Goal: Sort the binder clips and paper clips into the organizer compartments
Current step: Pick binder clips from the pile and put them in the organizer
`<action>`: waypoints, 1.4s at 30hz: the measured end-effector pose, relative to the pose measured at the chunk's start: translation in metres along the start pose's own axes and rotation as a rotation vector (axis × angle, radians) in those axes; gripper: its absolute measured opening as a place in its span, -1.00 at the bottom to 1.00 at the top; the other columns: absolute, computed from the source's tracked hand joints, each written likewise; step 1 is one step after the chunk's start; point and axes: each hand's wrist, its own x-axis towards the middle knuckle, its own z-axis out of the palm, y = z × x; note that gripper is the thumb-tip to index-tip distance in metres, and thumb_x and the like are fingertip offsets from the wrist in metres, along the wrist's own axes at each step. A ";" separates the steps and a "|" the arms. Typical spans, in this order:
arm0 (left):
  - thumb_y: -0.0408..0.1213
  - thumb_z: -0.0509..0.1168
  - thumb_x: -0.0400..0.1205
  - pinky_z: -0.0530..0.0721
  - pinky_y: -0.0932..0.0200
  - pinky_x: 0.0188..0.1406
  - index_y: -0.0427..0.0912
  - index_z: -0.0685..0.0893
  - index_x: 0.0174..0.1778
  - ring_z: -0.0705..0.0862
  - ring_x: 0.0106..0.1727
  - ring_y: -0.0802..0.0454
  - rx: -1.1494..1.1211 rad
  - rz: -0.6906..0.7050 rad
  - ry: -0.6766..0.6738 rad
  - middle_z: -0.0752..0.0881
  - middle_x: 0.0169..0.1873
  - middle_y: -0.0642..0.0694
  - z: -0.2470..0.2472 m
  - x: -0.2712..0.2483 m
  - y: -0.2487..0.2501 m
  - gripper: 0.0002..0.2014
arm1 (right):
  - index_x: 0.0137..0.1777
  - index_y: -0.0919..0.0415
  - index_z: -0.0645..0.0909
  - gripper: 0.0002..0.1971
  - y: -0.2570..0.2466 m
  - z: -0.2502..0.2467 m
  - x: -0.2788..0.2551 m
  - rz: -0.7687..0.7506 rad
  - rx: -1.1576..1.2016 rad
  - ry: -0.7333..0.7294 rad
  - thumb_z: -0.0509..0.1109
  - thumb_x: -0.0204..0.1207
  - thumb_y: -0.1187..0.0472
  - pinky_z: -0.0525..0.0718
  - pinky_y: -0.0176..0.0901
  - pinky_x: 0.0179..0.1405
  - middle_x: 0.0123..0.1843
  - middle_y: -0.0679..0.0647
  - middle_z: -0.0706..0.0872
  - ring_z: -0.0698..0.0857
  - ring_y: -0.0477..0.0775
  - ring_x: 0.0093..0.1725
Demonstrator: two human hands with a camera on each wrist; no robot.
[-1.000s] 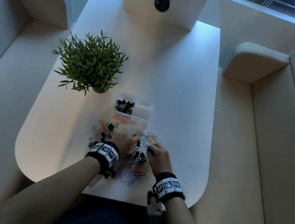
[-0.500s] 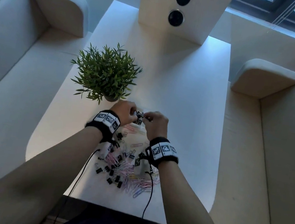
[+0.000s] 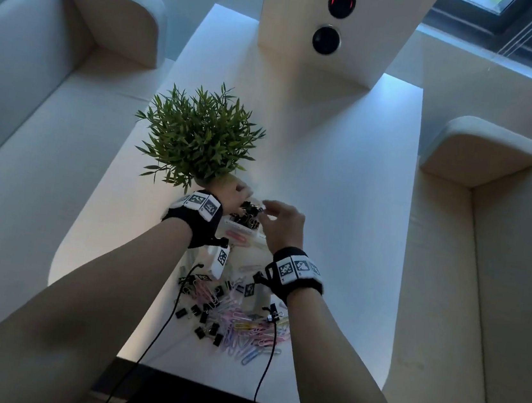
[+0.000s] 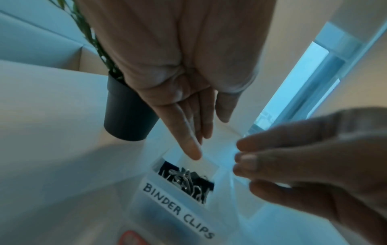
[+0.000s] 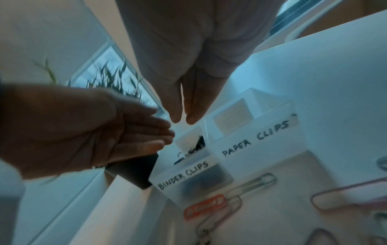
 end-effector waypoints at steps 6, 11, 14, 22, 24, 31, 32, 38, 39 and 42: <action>-0.32 0.35 0.52 0.59 0.20 -0.06 -0.20 0.73 -0.10 0.68 -0.11 -0.04 0.192 0.063 0.031 0.73 -0.05 -0.13 0.004 -0.060 -0.034 -0.90 | -0.03 0.14 0.77 -0.79 0.052 -0.012 -0.065 -0.006 -0.094 -0.033 0.45 0.40 0.40 0.62 -0.48 -0.17 -0.12 0.03 0.80 0.67 -0.15 -0.27; -0.48 0.27 0.46 0.63 0.02 0.13 -0.29 0.67 0.12 0.63 0.12 -0.21 0.372 0.127 -0.039 0.60 0.20 -0.24 0.026 -0.080 -0.076 -0.70 | 0.01 0.05 0.75 -0.71 0.074 0.014 -0.101 -0.055 -0.191 -0.171 0.46 0.36 0.39 0.66 -0.05 0.09 0.01 -0.01 0.71 0.62 -0.05 -0.06; -0.46 0.23 0.51 0.63 -0.05 0.16 -0.22 0.57 0.30 0.57 0.17 -0.22 0.473 0.255 -0.073 0.53 0.25 -0.26 0.037 -0.077 -0.073 -0.59 | 0.04 0.01 0.73 -0.66 0.067 0.021 -0.097 -0.037 -0.251 -0.171 0.40 0.37 0.42 0.68 -0.07 0.08 0.05 -0.03 0.70 0.65 -0.01 -0.07; -0.25 0.24 0.56 0.56 -0.07 0.33 0.08 0.62 0.25 0.54 0.31 -0.04 0.534 0.309 -0.130 0.56 0.33 -0.07 0.045 -0.061 -0.076 -0.66 | 0.02 0.17 0.70 -0.82 0.061 0.036 -0.106 -0.181 -0.489 -0.363 0.43 0.43 0.34 0.75 0.02 -0.08 0.06 0.13 0.63 0.65 0.13 -0.05; -0.45 0.28 0.51 0.59 -0.05 0.28 0.04 0.58 0.29 0.56 0.29 -0.11 0.413 0.286 -0.100 0.59 0.30 -0.13 0.040 -0.064 -0.075 -0.55 | -0.07 0.25 0.70 -0.90 0.062 0.037 -0.106 -0.202 -0.475 -0.330 0.37 0.49 0.36 0.75 0.00 -0.15 -0.04 0.14 0.64 0.65 0.12 -0.17; -0.49 0.31 0.49 0.67 0.06 -0.09 0.03 0.45 0.41 0.64 -0.17 -0.05 0.332 0.236 -0.050 0.66 -0.10 -0.12 0.024 -0.073 -0.086 -0.42 | -0.17 0.27 0.65 -0.93 0.074 0.035 -0.108 -0.199 -0.437 -0.302 0.35 0.45 0.39 0.73 0.03 -0.27 -0.14 0.14 0.67 0.63 0.13 -0.25; -0.49 0.31 0.49 0.67 0.08 -0.12 0.01 0.47 0.38 0.64 -0.18 -0.02 0.319 0.247 -0.039 0.67 -0.12 -0.10 0.022 -0.075 -0.088 -0.45 | -0.18 0.28 0.66 -0.94 0.075 0.033 -0.108 -0.183 -0.400 -0.279 0.36 0.45 0.39 0.73 0.02 -0.25 -0.13 0.15 0.68 0.64 0.12 -0.25; -0.35 0.25 0.58 0.62 0.01 0.07 -0.17 0.68 0.13 0.67 0.04 -0.19 0.480 0.092 0.029 0.69 0.12 -0.22 0.006 -0.066 -0.095 -0.77 | -0.10 0.15 0.71 -0.91 0.080 0.015 -0.108 -0.011 -0.097 -0.041 0.43 0.44 0.31 0.62 -0.34 -0.07 -0.12 0.00 0.72 0.67 -0.03 -0.14; -0.32 0.23 0.59 0.62 -0.01 0.10 -0.20 0.66 0.17 0.64 0.09 -0.22 0.526 0.090 0.017 0.64 0.17 -0.25 0.007 -0.067 -0.094 -0.75 | -0.10 0.12 0.72 -0.90 0.079 0.013 -0.107 0.019 -0.068 -0.007 0.44 0.42 0.29 0.57 -0.44 -0.02 -0.14 0.00 0.74 0.68 -0.04 -0.15; -0.28 0.16 0.59 0.63 -0.10 0.09 -0.26 0.58 0.24 0.56 0.10 -0.18 0.526 0.215 -0.016 0.53 0.19 -0.27 0.021 -0.070 -0.081 -0.68 | -0.16 0.19 0.71 -0.92 0.065 0.016 -0.101 0.039 -0.054 -0.011 0.48 0.35 0.31 0.49 -0.65 -0.06 -0.16 0.01 0.70 0.67 -0.07 -0.20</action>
